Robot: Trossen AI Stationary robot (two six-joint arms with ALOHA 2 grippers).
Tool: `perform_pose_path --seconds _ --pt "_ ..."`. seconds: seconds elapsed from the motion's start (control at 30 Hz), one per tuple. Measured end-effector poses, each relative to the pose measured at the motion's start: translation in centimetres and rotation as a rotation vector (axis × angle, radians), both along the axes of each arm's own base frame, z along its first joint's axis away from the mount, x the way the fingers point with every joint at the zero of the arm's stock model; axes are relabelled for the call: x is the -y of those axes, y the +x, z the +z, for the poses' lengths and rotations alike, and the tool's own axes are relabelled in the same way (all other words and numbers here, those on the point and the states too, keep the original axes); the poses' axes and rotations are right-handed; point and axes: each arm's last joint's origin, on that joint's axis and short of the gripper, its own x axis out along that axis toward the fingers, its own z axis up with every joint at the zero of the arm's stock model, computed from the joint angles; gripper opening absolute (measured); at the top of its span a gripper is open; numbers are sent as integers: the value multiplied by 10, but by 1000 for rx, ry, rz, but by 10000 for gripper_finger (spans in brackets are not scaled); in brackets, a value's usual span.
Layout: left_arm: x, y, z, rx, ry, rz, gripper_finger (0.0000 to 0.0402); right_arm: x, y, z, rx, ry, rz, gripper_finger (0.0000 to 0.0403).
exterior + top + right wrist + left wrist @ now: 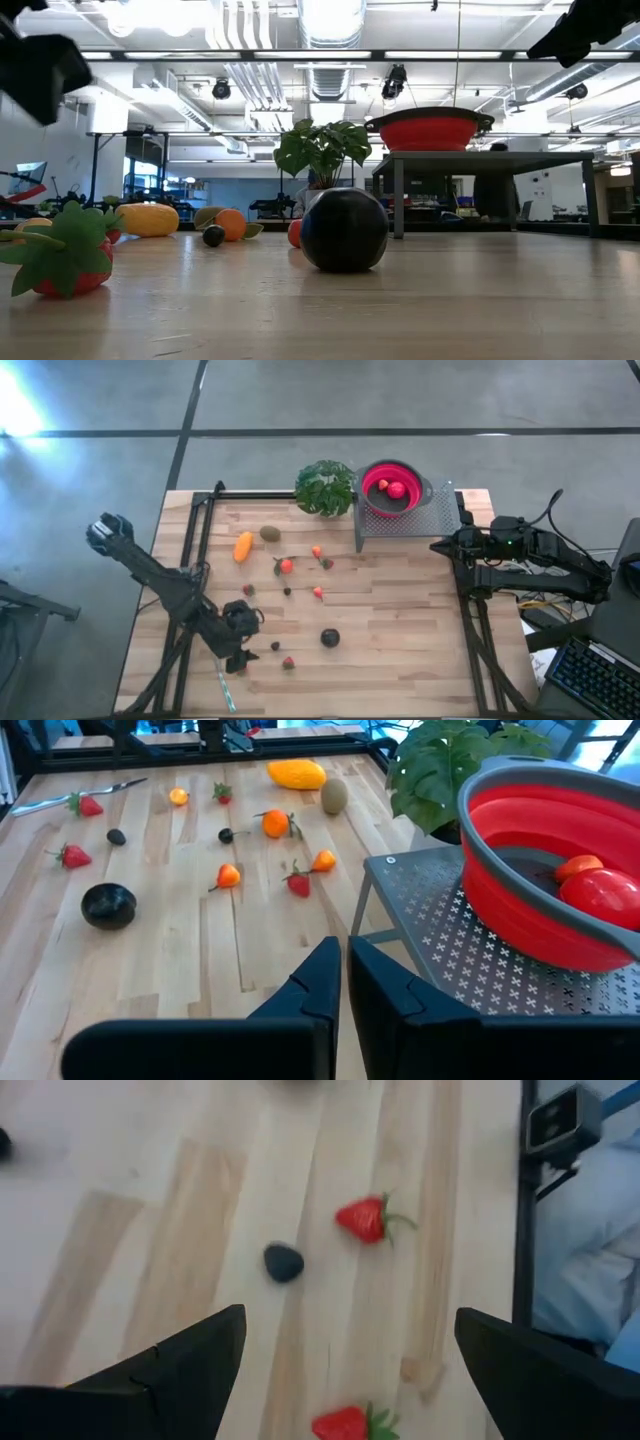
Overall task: Pick & Place Fruit
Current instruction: Put the strawberry into the red strainer bowl on the shelf
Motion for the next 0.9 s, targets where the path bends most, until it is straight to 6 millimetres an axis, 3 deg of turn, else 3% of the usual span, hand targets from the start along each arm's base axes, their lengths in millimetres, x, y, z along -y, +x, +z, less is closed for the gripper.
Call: perform_pose_path --seconds 0.27,0.4,0.9 --pt "22 -6 -19 -121 -38 19 364 1 0 0 0 -1 -25 14" --pt "31 -9 -19 -150 -68 13 364 1 0 0 0 -2 -42 12" --pt "39 -11 -26 -216 -90 33 364 1 0 0 -1 -3 -45 34"
